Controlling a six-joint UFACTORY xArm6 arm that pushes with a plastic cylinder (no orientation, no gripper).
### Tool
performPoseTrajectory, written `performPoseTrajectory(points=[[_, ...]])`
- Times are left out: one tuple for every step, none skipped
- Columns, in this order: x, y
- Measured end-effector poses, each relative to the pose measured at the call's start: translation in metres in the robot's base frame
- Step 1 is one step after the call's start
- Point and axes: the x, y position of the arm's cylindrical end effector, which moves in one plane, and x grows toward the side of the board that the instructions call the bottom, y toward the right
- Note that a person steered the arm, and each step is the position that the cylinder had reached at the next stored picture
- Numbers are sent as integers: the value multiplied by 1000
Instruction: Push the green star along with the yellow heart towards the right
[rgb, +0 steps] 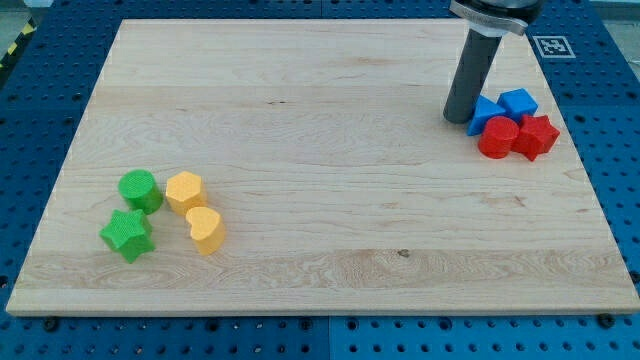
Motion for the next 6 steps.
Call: performPoseTrajectory(points=[[0,-1],[0,-27],[8,-71],[19,-72],[20,-72],[19,-72]])
